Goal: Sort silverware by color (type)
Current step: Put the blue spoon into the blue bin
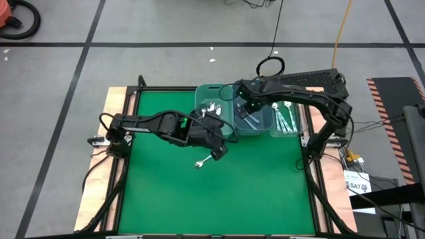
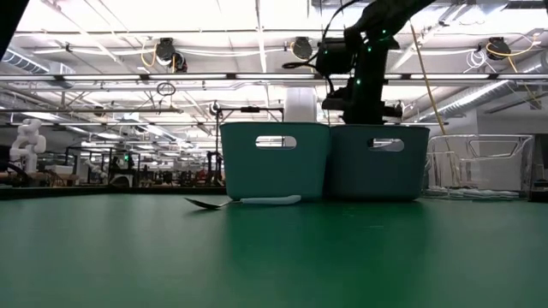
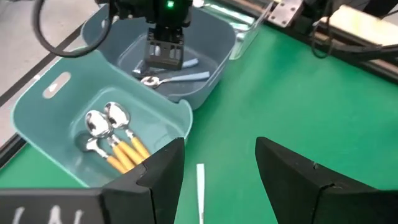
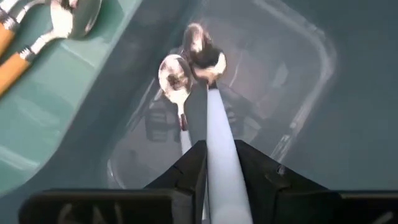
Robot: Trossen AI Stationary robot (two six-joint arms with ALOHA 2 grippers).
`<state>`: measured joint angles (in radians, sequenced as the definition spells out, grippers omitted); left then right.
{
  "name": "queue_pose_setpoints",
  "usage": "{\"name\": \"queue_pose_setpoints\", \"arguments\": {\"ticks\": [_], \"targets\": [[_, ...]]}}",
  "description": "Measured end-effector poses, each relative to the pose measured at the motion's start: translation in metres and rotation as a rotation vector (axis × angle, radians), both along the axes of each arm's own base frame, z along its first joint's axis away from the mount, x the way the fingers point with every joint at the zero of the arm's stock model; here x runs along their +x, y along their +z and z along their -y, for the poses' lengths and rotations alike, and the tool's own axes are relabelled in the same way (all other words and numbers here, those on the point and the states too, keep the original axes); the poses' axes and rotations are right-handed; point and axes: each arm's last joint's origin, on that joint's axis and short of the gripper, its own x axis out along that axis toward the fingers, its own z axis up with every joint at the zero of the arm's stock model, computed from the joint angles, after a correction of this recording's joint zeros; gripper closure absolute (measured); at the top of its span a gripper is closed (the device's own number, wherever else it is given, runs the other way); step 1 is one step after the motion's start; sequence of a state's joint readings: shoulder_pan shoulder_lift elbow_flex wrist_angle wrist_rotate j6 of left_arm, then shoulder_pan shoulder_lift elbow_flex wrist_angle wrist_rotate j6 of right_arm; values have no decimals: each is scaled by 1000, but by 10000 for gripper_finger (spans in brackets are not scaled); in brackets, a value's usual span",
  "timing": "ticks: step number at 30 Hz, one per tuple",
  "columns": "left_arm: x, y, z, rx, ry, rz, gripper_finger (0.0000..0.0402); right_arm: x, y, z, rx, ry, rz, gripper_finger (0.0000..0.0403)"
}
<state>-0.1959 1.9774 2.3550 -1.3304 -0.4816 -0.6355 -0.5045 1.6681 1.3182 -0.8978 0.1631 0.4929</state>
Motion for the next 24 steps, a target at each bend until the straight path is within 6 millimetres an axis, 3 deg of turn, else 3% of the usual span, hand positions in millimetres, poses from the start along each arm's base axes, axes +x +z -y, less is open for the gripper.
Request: {"name": "queue_pose_setpoints", "arguments": {"ticks": [6, 9, 11, 17, 20, 24], "targets": [[-6, -3, -3, 29, 76, -39, 197, -1, -5, -1, 39, -50, -22, 298], [-19, -10, -11, 40, 211, -145, 197, -6, 2, -5, 58, -53, -17, 265], [-15, -18, -14, 66, 179, -186, 197, -10, 11, -7, 49, -52, 6, 242], [-20, -31, 0, 121, 12, -315, 215, -35, 61, -27, -4, -18, 172, 197], [-16, -58, 13, 86, -106, -416, 242, -53, 90, -47, -53, 26, 274, 190], [-11, -90, 35, -8, -230, -387, 280, -76, 119, -77, -92, 96, 402, 189]]}}
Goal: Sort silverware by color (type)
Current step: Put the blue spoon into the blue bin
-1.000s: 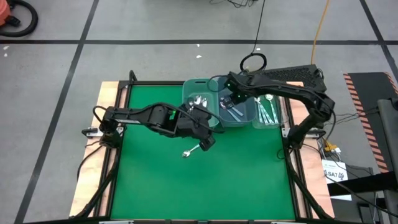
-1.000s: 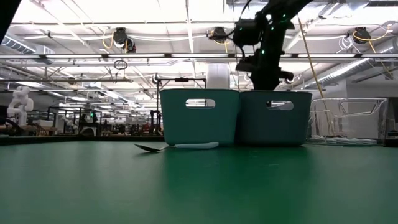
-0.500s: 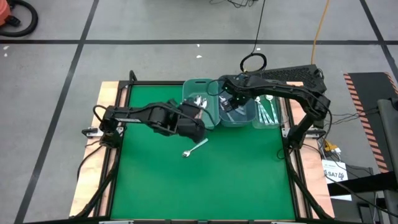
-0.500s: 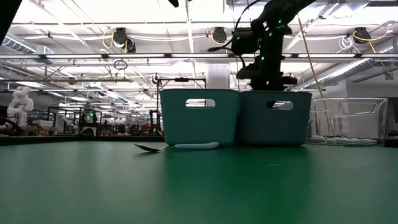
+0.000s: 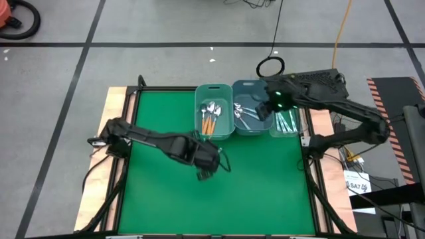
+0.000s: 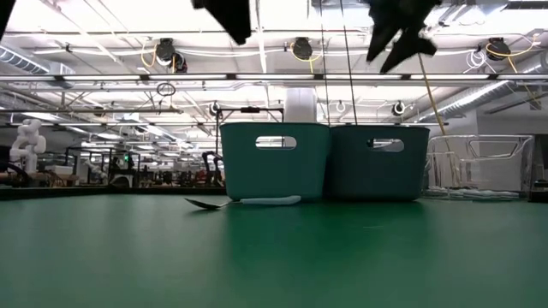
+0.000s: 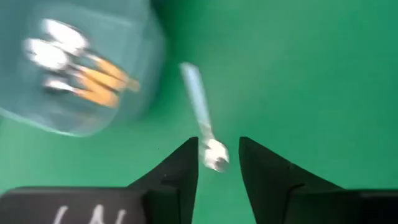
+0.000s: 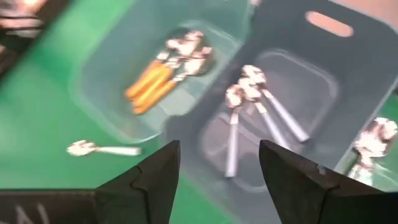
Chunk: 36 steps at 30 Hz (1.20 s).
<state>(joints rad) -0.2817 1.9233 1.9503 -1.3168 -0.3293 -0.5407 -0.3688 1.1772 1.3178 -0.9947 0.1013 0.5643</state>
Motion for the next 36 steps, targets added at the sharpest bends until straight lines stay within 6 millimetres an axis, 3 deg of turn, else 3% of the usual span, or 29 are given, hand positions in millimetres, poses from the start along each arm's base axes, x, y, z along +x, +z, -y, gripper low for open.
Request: {"name": "queue_pose_setpoints", "arguments": {"ticks": [3, 6, 12, 17, 25, 36], "targets": [[6, -30, 9, -131, 22, 13, 293, -14, 14, -22, 2, 43, 76, 188], [5, -59, 4, -189, 111, -48, 288, -22, 22, -41, 29, 79, 137, 188], [4, -98, -17, -259, 196, -106, 222, -25, 25, -72, 34, 162, 162, 188], [5, -115, -34, -273, 207, -107, 182, -21, 23, -90, -19, 199, 148, 188], [16, -120, -42, -273, 258, -23, 179, -11, 16, -104, -53, 246, 104, 188], [27, -150, -40, -233, 302, -49, 179, -7, 10, -105, -76, 284, 45, 188]]}}
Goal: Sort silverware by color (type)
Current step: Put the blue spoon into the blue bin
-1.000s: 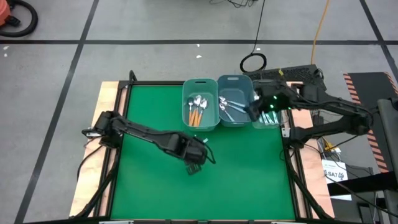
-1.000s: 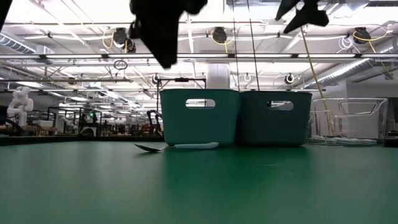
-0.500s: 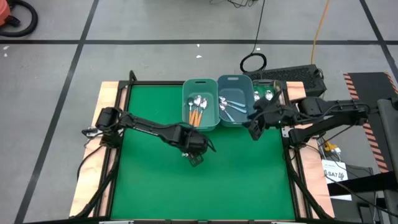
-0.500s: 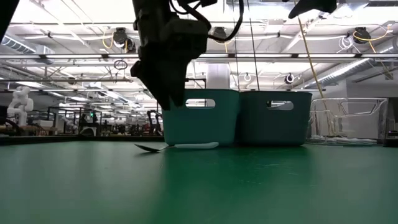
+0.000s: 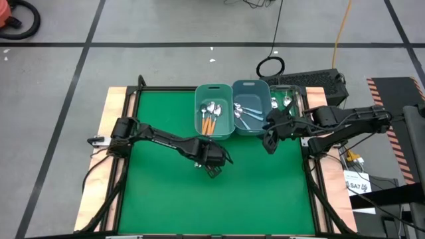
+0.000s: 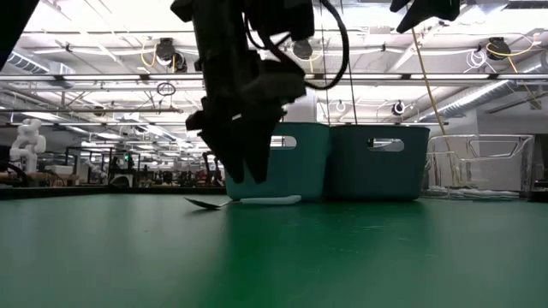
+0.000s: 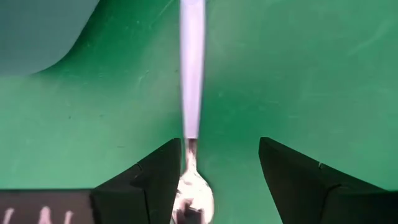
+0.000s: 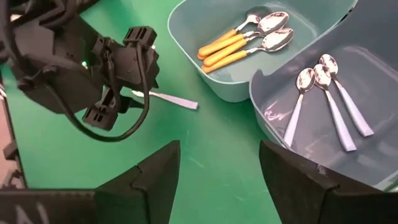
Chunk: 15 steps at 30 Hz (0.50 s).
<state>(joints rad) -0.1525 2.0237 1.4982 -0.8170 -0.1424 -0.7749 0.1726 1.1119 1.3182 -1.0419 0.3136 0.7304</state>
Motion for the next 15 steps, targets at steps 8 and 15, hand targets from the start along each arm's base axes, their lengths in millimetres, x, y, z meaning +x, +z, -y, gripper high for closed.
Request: {"name": "queue_pose_setpoints", "arguments": {"ticks": [8, 15], "targets": [[4, -18, -3, 19, -11, -46, 179, -1, -1, 0, 5, -3, -9, 188], [7, -31, -7, 7, -29, -77, 179, -1, 0, 0, 30, -31, 2, 188]]}}
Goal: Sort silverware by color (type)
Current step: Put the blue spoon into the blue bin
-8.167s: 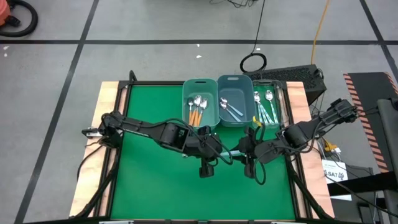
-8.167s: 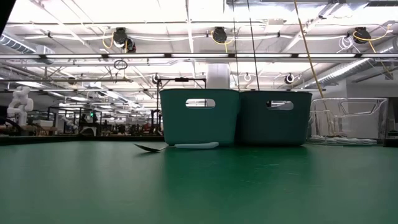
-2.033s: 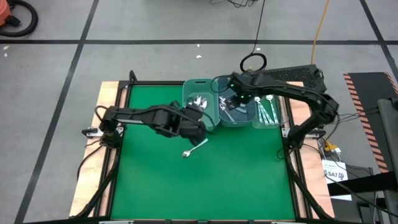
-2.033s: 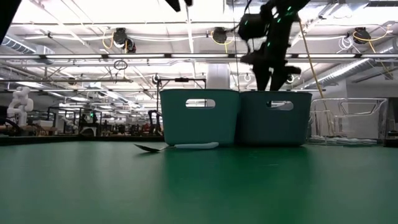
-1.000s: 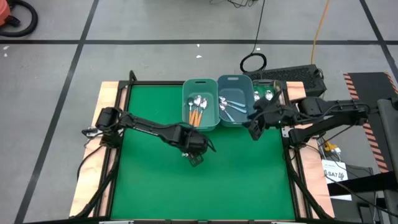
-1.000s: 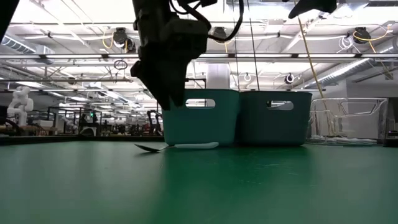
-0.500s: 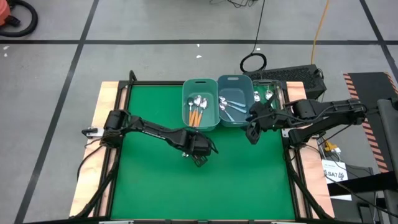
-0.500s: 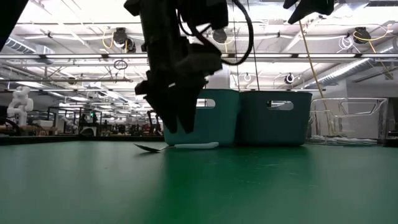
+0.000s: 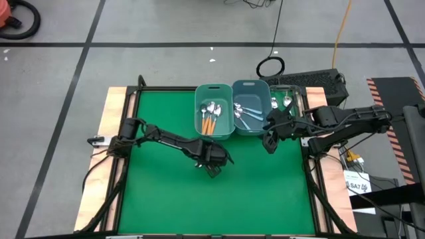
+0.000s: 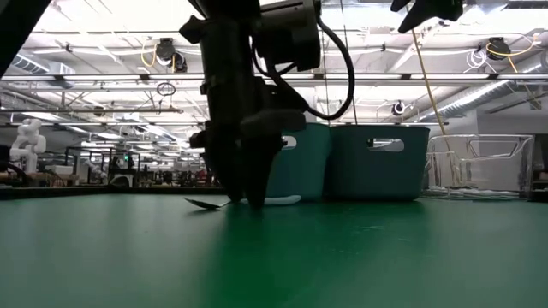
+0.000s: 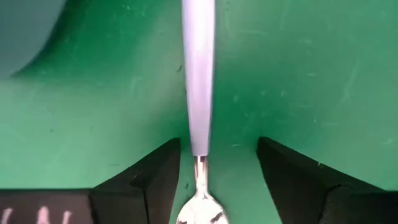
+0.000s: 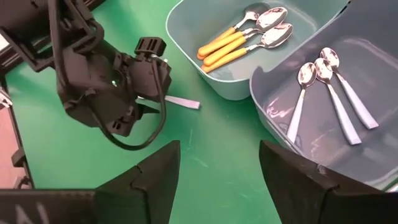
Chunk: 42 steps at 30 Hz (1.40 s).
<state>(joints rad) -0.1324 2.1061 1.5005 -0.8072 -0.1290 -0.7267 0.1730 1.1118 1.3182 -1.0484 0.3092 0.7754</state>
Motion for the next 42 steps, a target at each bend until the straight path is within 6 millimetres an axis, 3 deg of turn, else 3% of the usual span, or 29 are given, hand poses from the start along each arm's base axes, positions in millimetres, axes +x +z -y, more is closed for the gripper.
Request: {"name": "queue_pose_setpoints", "arguments": {"ticks": [5, 15, 24, 34, 42], "targets": [[2, -3, 0, -30, -29, -6, 196, 0, 0, -3, 5, 9, 9, 188], [3, -2, 9, -14, -71, 11, 304, 0, 1, -8, 11, 24, 15, 188], [4, -2, 19, 4, -106, 27, 378, 0, 1, -7, 10, 23, 15, 188], [5, 2, 30, -3, -142, 40, 384, 0, 1, -8, 15, 18, 17, 188], [19, 28, 40, -2, -199, 122, 384, 0, 1, -7, 11, 22, 16, 188]]}}
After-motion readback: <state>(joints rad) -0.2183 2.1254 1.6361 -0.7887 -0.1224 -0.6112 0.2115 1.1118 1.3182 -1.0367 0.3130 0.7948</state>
